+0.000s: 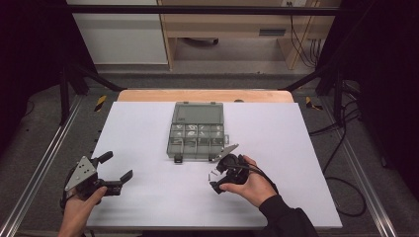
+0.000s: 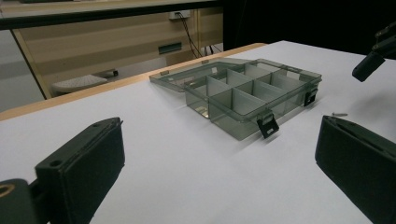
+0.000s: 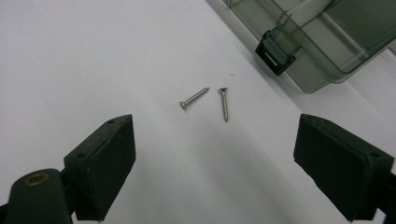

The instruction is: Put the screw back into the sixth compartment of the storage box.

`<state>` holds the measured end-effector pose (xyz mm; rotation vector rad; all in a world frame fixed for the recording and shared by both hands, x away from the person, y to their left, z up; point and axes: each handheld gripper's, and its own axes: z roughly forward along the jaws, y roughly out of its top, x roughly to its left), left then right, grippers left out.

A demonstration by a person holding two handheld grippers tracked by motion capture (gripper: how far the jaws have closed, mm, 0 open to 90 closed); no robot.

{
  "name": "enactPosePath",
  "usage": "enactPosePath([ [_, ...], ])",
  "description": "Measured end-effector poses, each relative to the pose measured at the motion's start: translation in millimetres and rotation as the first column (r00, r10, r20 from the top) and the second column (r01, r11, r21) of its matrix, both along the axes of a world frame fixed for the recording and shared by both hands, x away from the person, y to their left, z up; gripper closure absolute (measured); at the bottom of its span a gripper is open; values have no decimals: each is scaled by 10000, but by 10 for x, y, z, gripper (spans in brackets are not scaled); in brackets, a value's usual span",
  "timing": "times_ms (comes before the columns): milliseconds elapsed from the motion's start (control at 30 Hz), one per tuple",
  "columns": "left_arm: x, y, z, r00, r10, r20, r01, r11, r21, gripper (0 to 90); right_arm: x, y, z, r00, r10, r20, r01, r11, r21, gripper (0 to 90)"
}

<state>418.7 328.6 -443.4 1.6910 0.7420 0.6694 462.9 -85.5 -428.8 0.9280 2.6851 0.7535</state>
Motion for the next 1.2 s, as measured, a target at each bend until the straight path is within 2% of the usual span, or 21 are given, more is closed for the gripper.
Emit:
enactPosePath([
  [100,0,-7,-1,10000,-33,-2,33,10000,18,15,8,12,-23,9996,82,-257,-83,10000,-37,131],
  [167,-1,-10,0,10000,-44,12,44,10000,48,15,13,18,-35,9990,199,-402,-207,9996,-196,185],
  [233,0,-11,0,10000,-43,14,43,10000,56,16,28,21,-40,9991,247,-349,-265,9984,-508,209],
  [433,1,-11,-1,10000,-54,16,54,10000,77,16,104,24,-25,9985,29,-550,-82,9953,-968,258],
  [533,0,-13,-1,10000,-66,15,66,9999,89,16,120,41,-16,9975,-66,-697,-1,9954,-960,287],
  [600,0,-13,-1,10000,-68,17,68,9999,91,16,136,47,-17,9981,62,-609,-121,9951,-980,312],
  [800,-1,-14,2,10000,-77,17,77,9999,96,16,177,97,3,9972,-144,-730,67,9945,-1049,393],
  [933,1,-13,1,10000,-96,14,96,9999,84,16,204,137,25,9978,-29,-662,-41,9944,-1052,428],
  [1067,-1,-16,2,9999,-113,20,112,9999,96,16,235,189,24,9961,-74,-878,-26,9936,-1131,463],
  [1200,1,-15,2,9999,-105,20,104,9999,100,16,281,225,25,9961,-99,-875,-1,9936,-1130,521],
])
